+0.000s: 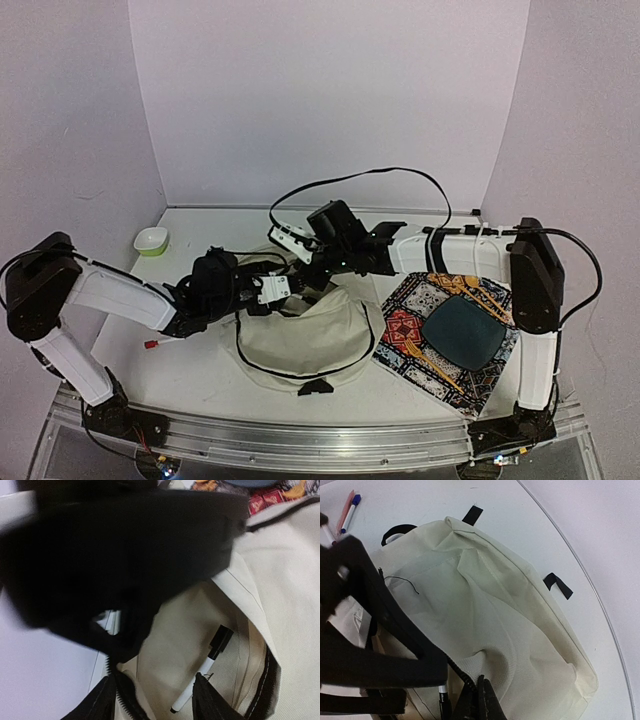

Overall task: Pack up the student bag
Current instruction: Place the pen in the lower front pocket of the bag, then pick up the pen at the center of the board.

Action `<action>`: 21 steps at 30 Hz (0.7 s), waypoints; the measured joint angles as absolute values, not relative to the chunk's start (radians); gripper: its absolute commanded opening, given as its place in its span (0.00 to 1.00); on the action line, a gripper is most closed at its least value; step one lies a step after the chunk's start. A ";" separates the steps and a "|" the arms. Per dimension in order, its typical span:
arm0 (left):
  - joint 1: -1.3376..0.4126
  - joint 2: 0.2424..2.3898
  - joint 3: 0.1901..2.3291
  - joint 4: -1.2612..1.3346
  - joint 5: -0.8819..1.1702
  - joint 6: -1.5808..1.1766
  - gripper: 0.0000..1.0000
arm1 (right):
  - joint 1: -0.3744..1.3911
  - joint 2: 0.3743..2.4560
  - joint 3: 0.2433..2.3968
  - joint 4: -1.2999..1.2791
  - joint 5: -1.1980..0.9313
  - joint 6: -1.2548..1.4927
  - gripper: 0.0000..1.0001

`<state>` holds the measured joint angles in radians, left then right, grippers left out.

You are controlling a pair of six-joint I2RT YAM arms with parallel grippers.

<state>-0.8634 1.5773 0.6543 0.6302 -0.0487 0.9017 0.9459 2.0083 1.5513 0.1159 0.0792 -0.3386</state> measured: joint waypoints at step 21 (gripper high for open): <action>-0.824 1.133 0.544 0.315 -0.496 -0.083 0.99 | 0.946 2.008 1.551 0.111 0.080 -0.339 0.01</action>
<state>-0.8241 1.1328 0.5442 0.3147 -0.4959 -0.0832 0.9459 2.0083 1.5513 0.1113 0.0795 -0.3389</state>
